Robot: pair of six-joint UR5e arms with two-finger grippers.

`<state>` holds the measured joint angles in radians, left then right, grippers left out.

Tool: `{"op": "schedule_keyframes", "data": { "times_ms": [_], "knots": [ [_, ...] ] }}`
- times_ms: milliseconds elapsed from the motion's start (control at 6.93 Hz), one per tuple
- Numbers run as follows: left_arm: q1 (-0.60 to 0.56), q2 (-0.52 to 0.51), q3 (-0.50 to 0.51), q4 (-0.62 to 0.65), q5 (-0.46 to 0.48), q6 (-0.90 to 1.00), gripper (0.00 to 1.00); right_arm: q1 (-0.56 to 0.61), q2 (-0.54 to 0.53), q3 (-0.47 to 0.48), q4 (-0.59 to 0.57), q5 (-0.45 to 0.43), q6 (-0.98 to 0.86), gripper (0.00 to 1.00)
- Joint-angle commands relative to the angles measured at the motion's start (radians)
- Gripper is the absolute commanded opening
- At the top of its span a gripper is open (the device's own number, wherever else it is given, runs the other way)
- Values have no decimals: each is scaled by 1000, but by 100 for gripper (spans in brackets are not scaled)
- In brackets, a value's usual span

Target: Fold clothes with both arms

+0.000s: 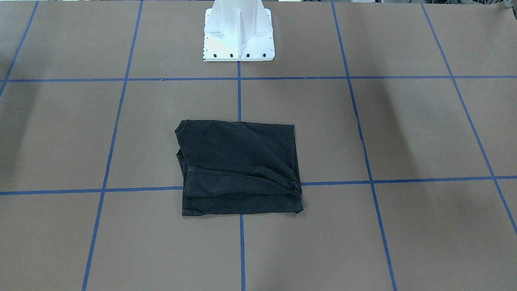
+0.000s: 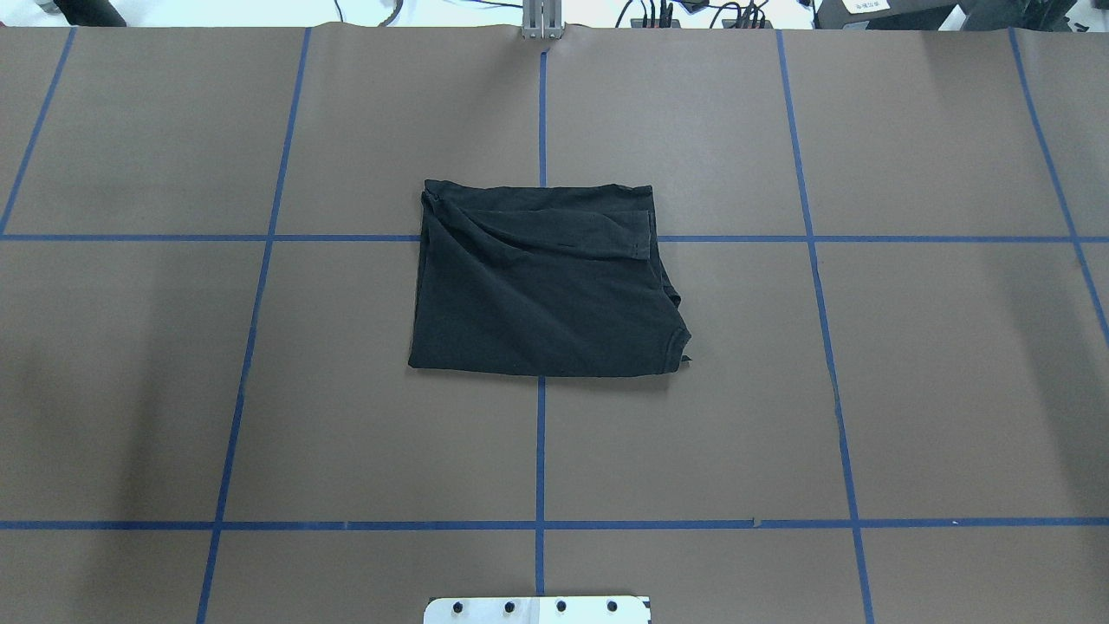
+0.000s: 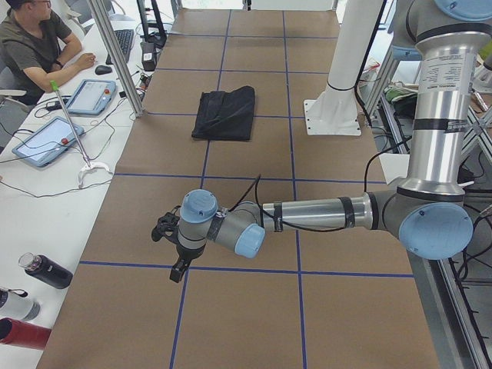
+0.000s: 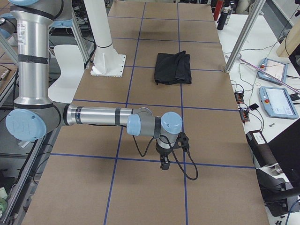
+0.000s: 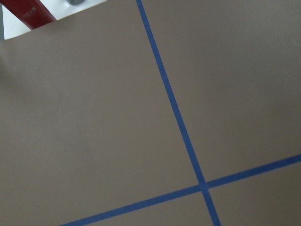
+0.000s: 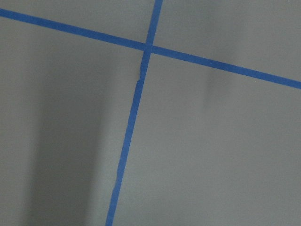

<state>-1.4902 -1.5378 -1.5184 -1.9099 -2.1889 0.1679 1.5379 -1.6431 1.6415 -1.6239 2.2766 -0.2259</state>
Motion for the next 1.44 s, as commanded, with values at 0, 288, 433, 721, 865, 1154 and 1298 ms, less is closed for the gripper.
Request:
{"op": "schedule_keyframes", "data": {
  "times_ms": [0,288,433,721,865,1154,1298],
  "knots": [
    [1,62,-179,286,0,31,99,5,-4,1,-1,88,2,100],
    [1,57,-197,420,-71,33,99,7,-9,6,1,87,14,100],
    [-1,64,-203,423,-148,33,99,7,-9,3,1,87,13,100],
    [-1,51,-201,416,-153,31,99,7,-9,-2,1,89,14,100],
    [-1,48,-200,416,-149,31,99,7,-11,-6,1,90,19,100],
    [-2,47,-201,416,-147,30,99,8,-21,18,7,89,57,100],
    [-2,45,-201,416,-147,28,99,10,-23,65,15,84,168,100]
  ]
}}
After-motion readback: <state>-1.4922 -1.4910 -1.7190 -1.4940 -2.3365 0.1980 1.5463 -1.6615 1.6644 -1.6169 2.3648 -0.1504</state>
